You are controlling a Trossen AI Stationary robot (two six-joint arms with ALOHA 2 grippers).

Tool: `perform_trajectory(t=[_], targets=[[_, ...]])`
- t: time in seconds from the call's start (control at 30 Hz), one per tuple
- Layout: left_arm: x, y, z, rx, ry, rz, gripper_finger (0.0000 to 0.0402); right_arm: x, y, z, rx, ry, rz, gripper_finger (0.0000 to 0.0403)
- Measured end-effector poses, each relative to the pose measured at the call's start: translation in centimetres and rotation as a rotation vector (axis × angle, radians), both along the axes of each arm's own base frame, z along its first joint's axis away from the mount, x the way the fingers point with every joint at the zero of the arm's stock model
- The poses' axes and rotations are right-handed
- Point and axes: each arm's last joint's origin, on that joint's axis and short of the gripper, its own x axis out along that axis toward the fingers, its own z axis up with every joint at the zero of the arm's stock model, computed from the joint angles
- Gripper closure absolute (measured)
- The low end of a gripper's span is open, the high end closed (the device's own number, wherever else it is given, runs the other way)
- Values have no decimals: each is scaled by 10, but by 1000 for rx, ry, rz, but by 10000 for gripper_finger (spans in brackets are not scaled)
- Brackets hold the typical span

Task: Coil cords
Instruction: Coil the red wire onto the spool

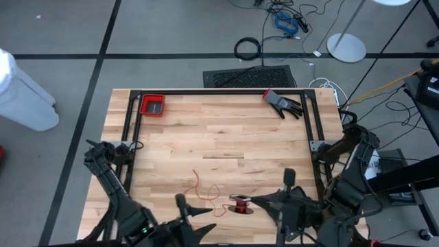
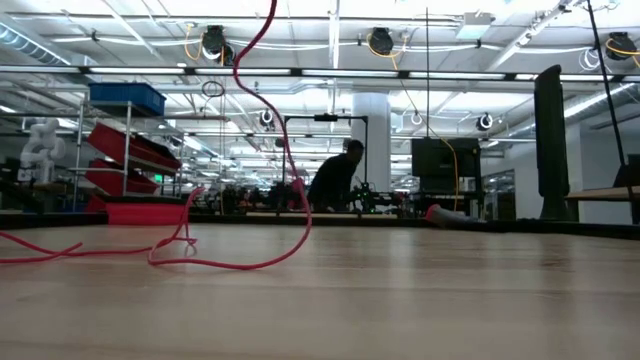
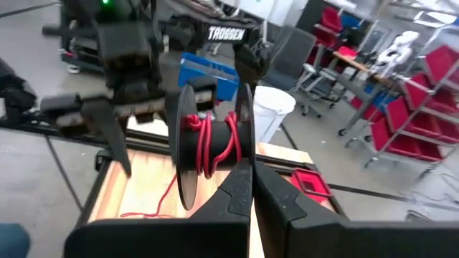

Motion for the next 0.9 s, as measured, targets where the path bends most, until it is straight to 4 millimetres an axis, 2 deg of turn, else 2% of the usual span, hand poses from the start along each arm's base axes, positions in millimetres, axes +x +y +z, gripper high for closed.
perform_trajectory(t=[0.3, 0.77, 0.9], targets=[[22, 20, -31, -9, 105, -3, 184, -13, 8, 2, -31, -17, -9, 403], [27, 22, -34, -85, 178, -106, 185, -20, 8, 5, -32, -29, -15, 403], [27, 22, -34, -88, 181, -112, 202, -20, 8, 5, -31, -30, -15, 403]])
